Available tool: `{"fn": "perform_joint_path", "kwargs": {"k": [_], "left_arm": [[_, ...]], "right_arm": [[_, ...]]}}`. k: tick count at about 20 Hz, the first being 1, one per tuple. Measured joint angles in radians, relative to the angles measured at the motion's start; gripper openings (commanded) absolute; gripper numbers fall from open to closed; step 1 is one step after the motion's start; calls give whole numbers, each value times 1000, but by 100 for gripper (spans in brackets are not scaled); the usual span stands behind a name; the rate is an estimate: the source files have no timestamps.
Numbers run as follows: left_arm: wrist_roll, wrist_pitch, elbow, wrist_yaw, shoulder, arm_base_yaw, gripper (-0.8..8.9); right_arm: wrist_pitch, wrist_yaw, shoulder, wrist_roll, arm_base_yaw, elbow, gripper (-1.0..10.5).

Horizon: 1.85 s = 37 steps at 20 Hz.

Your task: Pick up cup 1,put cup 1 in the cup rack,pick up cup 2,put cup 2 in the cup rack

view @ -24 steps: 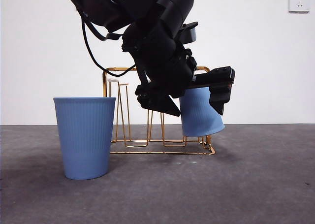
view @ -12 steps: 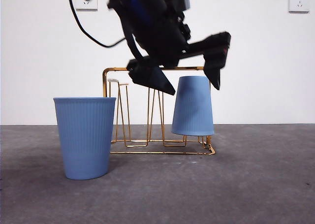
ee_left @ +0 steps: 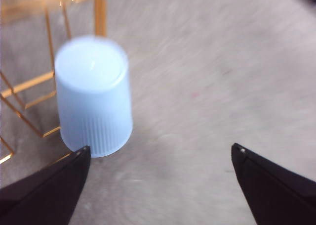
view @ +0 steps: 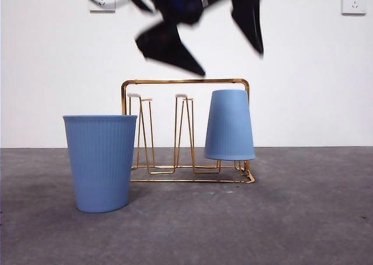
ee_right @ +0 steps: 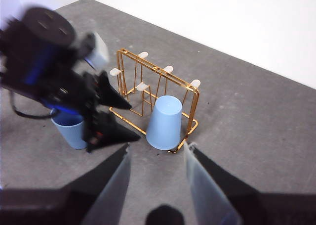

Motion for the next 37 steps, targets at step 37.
{"fn": "perform_joint_path", "kwargs": {"k": [37], "left_arm": [[-26,-784,0,-224,-947,-1,480]], "right_arm": [[577,-419,1077,249,18,0,377]]}}
